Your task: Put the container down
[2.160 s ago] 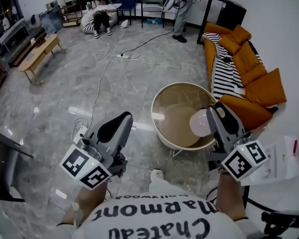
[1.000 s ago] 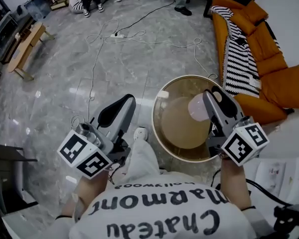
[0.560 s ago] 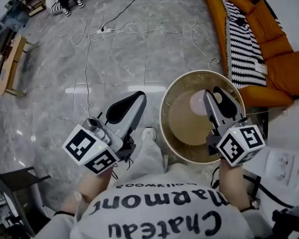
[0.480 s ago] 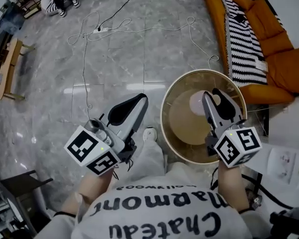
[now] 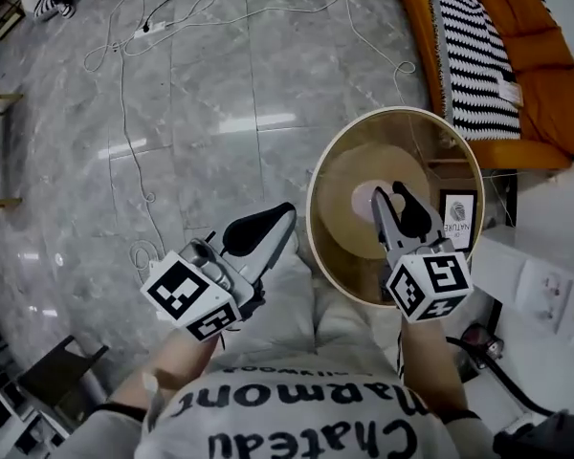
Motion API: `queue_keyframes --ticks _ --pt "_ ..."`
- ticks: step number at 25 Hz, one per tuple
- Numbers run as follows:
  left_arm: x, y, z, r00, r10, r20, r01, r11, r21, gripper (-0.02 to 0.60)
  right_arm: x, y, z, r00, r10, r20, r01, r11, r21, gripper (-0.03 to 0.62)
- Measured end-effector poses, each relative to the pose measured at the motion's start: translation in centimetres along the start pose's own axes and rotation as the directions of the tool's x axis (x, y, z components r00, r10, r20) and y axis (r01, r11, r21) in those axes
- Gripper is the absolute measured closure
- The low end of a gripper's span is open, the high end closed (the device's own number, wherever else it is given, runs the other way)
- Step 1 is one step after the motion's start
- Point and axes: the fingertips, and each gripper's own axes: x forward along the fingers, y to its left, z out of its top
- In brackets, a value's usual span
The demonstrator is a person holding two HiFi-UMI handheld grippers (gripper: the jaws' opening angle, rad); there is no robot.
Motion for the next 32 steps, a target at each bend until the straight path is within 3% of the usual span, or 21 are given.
queue_keyframes --ticks 6,11,19,28,32 --pt "2.0 4.6 -6.3 0.994 0.048 -0.096 -0.055 0.996 -0.076 0.566 4.2 -0.3 -6.3 0.993 0.017 -0.12 -0.019 1.0 -0.018 0.457" --pt "3.4 6.5 -10.4 0.988 0.028 -0.155 -0.053 0.986 -0.156 0.566 7.1 -0.4 -10.8 0.979 0.029 -0.204 -0.035 0.999 -0.027 0.457" --pt "3.8 7.5 -15.4 0.967 0.016 -0.256 -0.066 0.98 -0.187 0.566 9.1 -1.5 -15.8 0.96 0.002 -0.28 -0.001 1.0 0.003 0.457" --pt "2.0 7.3 -22.4 0.911 -0.03 -0.411 -0.048 0.983 -0.177 0.566 8.4 -2.7 -19.0 0.942 -0.038 -0.333 0.053 0.998 0.035 0.457" --pt "1.6 7.2 -23.4 0.902 -0.018 -0.431 -0.068 0.981 -0.182 0.566 8.1 -3.0 -20.0 0.933 -0.035 -0.357 0.045 0.999 0.02 0.457"
